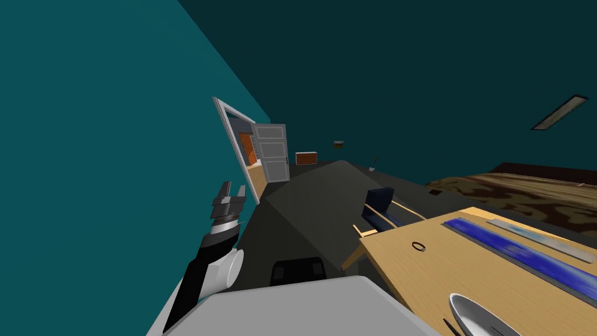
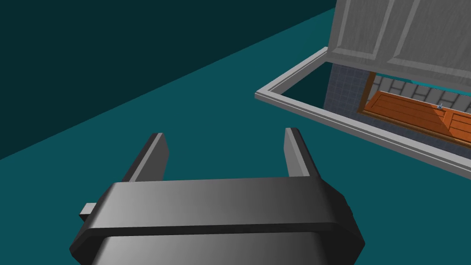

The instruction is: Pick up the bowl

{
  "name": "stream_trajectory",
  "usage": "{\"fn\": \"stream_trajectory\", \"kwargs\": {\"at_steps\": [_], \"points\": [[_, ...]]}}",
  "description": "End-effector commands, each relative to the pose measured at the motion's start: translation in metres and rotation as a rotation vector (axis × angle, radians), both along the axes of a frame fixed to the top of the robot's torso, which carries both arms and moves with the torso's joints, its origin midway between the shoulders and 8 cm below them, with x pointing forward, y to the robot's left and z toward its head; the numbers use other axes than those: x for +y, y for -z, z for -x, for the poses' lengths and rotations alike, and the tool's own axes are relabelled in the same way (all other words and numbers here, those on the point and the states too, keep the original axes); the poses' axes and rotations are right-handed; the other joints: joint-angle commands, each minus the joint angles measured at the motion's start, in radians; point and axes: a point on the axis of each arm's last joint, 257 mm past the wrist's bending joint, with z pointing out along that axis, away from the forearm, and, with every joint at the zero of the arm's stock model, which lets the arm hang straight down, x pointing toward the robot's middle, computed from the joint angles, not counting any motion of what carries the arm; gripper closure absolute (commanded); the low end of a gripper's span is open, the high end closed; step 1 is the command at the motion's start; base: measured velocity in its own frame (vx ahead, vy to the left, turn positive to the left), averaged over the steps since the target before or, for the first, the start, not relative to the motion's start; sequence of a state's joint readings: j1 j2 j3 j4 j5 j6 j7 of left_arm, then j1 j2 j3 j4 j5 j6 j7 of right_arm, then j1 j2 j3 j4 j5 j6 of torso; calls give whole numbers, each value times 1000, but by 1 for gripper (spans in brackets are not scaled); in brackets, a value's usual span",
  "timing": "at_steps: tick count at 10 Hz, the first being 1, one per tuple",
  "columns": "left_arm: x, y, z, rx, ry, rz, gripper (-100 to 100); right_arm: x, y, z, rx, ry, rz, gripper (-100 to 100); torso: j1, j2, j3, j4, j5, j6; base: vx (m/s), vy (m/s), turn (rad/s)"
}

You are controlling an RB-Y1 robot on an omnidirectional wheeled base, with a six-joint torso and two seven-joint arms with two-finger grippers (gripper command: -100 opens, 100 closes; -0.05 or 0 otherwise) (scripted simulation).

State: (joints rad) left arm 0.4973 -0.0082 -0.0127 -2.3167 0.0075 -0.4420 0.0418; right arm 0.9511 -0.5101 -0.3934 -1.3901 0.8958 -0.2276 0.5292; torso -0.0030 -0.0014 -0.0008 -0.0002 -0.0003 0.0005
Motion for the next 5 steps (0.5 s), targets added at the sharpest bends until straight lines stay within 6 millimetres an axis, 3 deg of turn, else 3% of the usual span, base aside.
{"fn": "stream_trajectory", "kwargs": {"at_steps": [1, 2, 5], "points": [[0, 0, 0, 0, 0, 0, 0, -6, 10, 37, 86, 11, 14, -100, 0, 0, 0, 0, 0, 0, 54, -62, 194], [0, 0, 0, 0, 0, 0, 0, -7, 12, 40, 91, 16, 13, -100, -1, -1, 0, 0, 0, 0, 39, -40, 84], [0, 0, 0, 0, 0, 0, 0, -8, 29, 108, 240, 34, 18, -100, 0, 0, 0, 0, 0, 0, 38, -54, 159]]}}
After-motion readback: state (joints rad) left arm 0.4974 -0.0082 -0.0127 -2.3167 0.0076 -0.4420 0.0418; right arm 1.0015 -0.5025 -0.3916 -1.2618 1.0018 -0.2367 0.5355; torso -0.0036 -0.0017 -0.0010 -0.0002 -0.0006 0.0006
